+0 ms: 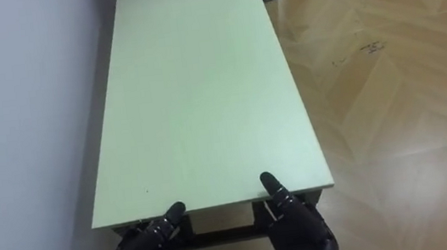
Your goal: Move table with human
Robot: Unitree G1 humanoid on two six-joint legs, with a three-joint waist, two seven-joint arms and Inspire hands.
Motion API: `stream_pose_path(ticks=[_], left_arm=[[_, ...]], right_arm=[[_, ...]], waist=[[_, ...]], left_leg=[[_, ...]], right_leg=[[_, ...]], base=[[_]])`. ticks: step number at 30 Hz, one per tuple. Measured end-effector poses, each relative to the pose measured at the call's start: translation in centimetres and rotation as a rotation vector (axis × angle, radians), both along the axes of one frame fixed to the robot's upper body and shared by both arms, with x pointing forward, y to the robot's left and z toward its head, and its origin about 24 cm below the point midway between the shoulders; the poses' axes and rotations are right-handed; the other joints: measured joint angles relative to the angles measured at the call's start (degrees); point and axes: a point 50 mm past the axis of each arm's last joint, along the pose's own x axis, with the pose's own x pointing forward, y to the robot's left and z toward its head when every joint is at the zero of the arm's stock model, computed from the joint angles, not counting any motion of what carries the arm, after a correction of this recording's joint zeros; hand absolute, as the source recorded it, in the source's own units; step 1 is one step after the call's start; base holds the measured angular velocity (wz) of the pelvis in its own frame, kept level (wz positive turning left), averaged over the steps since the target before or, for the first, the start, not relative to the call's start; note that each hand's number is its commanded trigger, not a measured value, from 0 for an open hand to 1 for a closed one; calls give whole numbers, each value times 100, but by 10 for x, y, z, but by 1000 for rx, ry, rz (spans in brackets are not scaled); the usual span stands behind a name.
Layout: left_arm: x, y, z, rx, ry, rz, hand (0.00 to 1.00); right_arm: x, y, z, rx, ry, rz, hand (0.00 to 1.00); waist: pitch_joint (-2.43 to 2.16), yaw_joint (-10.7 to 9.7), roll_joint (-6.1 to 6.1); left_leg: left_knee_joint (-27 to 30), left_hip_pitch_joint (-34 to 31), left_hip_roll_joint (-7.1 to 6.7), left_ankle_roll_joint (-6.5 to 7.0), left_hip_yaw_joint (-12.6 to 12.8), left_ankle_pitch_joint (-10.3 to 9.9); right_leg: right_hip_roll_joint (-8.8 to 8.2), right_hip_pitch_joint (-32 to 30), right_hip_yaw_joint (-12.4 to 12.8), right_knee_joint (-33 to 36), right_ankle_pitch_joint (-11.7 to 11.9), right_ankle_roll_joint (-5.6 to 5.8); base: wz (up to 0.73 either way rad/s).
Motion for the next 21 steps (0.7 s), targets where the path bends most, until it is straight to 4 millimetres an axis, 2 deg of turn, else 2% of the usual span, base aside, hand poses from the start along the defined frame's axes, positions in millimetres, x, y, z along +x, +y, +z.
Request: stream_pose_path(ticks=[4, 11, 16, 21], left_arm=[[-4, 2, -5, 25, 23, -14, 0], [-8, 3, -10, 44, 48, -32, 0], [-13, 7, -16, 54, 69, -49, 0], [-24, 12, -28, 96, 137, -70, 0]], right_arm=[[1, 1, 2, 10, -49, 20, 0], [-1, 3, 3, -23, -92, 77, 0], [-6, 4, 0, -60, -105, 145, 0], [-17, 0, -11, -153, -58, 228, 0]], waist=[[-28, 4, -71], [-26, 15, -117], [-69, 16, -171], [-55, -28, -153]], left_leg=[[-2, -4, 1, -1, 0, -1], [-11, -18, 22, -16, 8, -27], [-8, -6, 46, -38, 11, -41], [-7, -15, 53, -43, -4, -67]], right_leg=[[0, -1, -4, -8, 0, 0], [21, -17, 0, -24, -1, 1], [50, 12, -17, -94, 3, -5], [56, 48, -32, -105, 3, -4]], base=[[0], [0], [0], [0]])
